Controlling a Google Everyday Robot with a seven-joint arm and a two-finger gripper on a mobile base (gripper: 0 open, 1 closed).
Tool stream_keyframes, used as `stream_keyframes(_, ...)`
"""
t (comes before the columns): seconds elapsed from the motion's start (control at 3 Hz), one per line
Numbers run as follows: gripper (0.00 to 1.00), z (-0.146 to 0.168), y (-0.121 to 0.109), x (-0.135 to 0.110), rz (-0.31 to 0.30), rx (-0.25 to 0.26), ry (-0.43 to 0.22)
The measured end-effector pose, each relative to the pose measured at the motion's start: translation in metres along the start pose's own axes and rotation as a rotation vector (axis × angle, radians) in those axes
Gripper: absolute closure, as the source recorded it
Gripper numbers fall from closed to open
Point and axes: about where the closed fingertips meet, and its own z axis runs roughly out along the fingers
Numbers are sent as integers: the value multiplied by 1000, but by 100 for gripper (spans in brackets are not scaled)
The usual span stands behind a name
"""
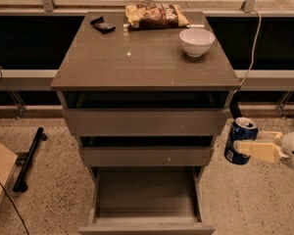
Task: Pick pepsi can from bottom drawer and place on counter
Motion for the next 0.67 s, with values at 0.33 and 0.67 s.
stream_keyframes(0.33, 100, 17, 5, -26, -58, -29, -33)
stream_keyframes(0.67, 100, 32, 21, -58, -149, -89, -59)
